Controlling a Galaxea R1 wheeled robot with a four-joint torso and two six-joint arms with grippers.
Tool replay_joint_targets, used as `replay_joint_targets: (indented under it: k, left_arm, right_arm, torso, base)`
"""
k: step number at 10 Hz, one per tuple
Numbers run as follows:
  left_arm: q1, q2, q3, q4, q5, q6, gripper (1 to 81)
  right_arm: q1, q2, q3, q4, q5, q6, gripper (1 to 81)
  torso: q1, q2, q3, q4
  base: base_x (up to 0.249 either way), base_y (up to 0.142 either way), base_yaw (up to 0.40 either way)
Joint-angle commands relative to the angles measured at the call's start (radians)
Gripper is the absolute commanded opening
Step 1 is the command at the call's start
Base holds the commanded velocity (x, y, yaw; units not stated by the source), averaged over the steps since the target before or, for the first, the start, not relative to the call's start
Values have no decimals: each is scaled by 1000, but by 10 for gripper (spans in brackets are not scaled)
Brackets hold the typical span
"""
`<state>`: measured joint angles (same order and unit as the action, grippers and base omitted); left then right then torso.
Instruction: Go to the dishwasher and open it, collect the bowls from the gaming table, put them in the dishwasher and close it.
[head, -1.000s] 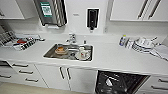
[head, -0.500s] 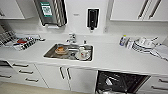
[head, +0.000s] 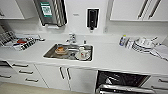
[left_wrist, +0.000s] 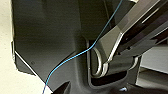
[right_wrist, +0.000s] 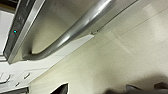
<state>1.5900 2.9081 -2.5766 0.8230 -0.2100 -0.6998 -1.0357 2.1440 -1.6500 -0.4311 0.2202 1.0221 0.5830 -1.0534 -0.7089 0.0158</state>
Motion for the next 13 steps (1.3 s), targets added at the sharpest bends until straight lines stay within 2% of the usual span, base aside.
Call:
replay_joint_targets:
  k: [1,3,6,8,11,13]
  left_arm:
    - [-1,-4,-19,1,41,5,811]
    - [-2,5,-33,-2,40,3,811]
    - [-12,39,-95,-13,38,5,811]
    - [-20,51,-116,-13,38,5,811]
    - [-40,51,-134,-15,40,5,811]
    - [-51,54,-143,-30,47,5,811]
  right_arm:
    - [-86,41,-92,-227,-131,-5,811]
    - [-201,179,-311,-277,-127,-8,811]
    - [-295,364,-593,-412,-113,-11,811]
    - [-315,426,-678,-437,-111,-13,811]
    - [-350,512,-764,-537,-111,-16,811]
    - [-386,584,-856,-564,-111,-16,811]
  torso:
    - [0,0,0,0]
    - [0,0,0,0]
    - [0,0,0,0]
    - [0,0,0,0]
    - [0,0,0,0]
    - [0,0,0,0]
  base:
    - [0,0,0]
    - [0,0,0]
    - [0,0,0]
    - [0,0,0]
    - [0,0,0]
    - [0,0,0]
